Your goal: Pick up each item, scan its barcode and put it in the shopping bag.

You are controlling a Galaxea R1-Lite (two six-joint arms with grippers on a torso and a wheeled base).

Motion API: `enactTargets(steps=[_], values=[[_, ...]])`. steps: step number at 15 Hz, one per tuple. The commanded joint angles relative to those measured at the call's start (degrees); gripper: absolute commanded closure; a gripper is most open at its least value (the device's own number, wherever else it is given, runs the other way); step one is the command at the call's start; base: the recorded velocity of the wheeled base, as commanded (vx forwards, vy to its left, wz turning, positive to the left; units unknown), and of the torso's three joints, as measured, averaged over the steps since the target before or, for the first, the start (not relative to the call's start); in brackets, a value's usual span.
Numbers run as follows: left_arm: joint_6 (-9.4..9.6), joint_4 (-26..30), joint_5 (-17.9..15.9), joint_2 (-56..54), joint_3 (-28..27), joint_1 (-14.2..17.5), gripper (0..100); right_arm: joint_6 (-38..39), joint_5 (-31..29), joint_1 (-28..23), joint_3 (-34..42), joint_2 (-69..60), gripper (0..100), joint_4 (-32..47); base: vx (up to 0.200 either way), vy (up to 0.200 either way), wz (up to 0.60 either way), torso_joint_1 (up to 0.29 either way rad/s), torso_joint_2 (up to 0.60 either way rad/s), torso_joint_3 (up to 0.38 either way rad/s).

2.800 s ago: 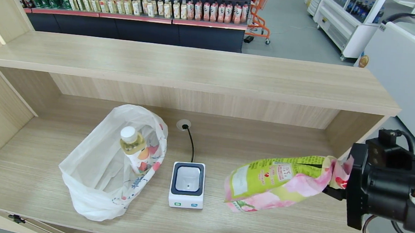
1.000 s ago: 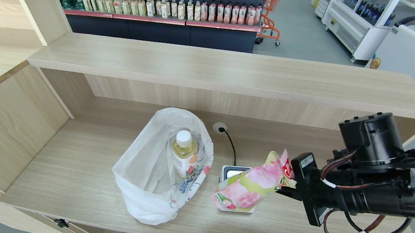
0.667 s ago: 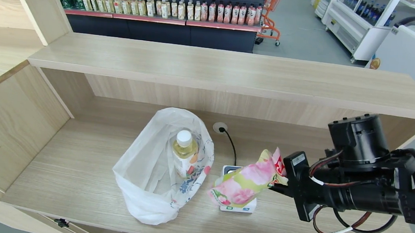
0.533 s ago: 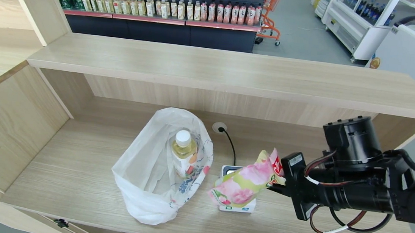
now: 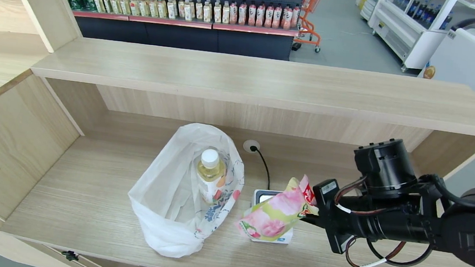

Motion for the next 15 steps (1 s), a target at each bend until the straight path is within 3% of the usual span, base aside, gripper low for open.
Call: enactTargets(steps=[1, 4, 15], values=[[0.00, -0.02, 0.01, 0.09, 0.00, 0.01, 0, -0.03, 0.08, -0.05, 0.09, 0.52, 100, -0.06, 0.000, 0.000, 0.00, 0.000, 0.00, 0.000], [0.00, -0.02, 0.01, 0.09, 0.00, 0.01, 0, -0.03, -0.36, 0.04, 0.01, 1.22, 100, -3.92, 0.000, 0.000, 0.00, 0.000, 0.00, 0.000], [0.00, -0.02, 0.01, 0.09, 0.00, 0.01, 0, -0.03, -1.06, -0.05, -1.93, 3.59, 100, -4.10, 0.000, 0.000, 0.00, 0.000, 0.00, 0.000]])
